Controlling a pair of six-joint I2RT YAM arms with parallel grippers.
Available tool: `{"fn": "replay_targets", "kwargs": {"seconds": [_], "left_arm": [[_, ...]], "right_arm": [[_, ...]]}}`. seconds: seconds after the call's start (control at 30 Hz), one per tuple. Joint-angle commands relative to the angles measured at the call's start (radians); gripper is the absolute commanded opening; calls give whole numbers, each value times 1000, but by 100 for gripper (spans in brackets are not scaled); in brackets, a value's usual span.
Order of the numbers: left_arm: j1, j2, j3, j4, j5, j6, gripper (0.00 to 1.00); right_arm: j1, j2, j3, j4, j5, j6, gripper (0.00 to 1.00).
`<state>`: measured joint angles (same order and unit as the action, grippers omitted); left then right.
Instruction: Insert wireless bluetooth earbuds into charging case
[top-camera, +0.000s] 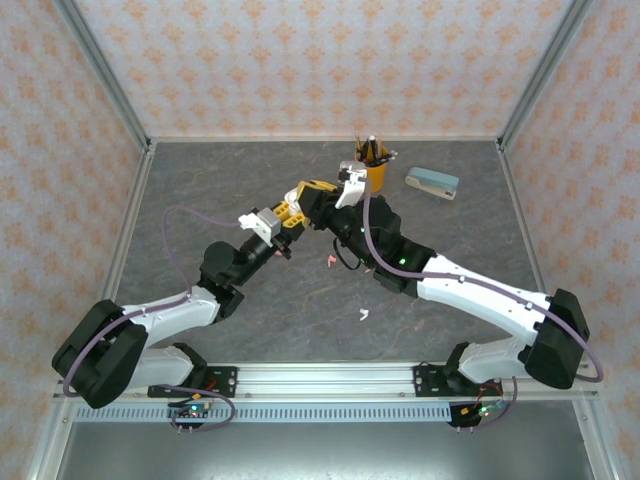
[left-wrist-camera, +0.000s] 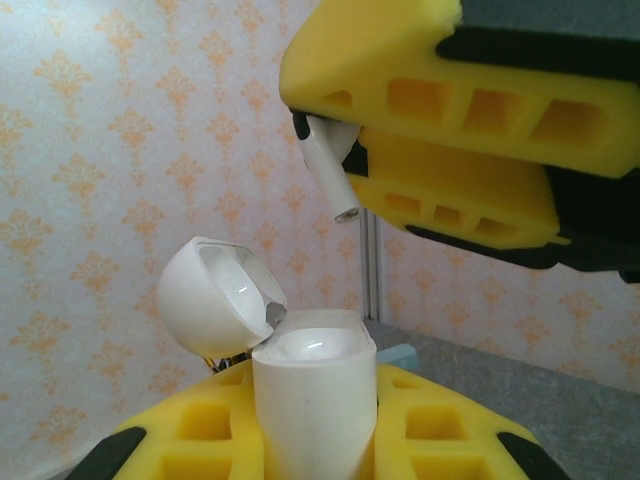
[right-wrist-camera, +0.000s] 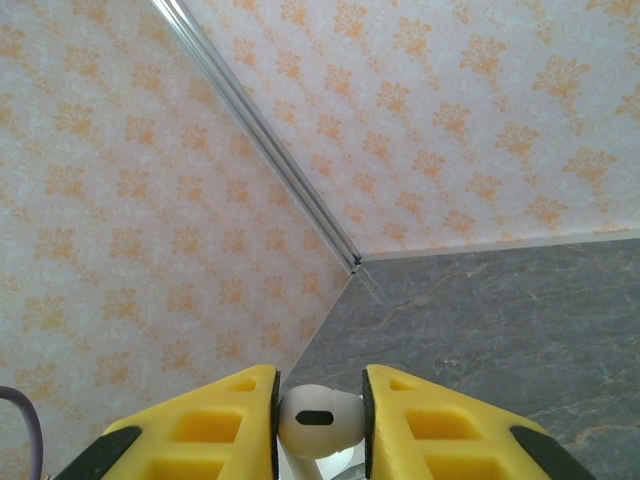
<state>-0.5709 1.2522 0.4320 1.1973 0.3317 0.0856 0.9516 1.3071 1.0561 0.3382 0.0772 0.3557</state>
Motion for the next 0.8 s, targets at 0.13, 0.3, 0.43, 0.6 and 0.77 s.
{"fn": "replay_targets", "kwargs": {"seconds": [0.13,0.3,0.43,0.6,0.77], "left_arm": [[-16,9,39,73,-22,-13,0],[-18,10,40,73,-24,-15,0],[-18,10,42,71,-28,-15,0],[-18,10,44,70,-30,-16,0],[-20,9,45,69,-31,-18,0]], "right_arm": [[-5,22,-27,100,-20,41,24],[-7,34,-36,113,-22,54,24],[-6,34,-46,117,-30,63,23],[-5,35,-61,129,-33,78,23],[-5,40,-66,130,-31,78,23]]}}
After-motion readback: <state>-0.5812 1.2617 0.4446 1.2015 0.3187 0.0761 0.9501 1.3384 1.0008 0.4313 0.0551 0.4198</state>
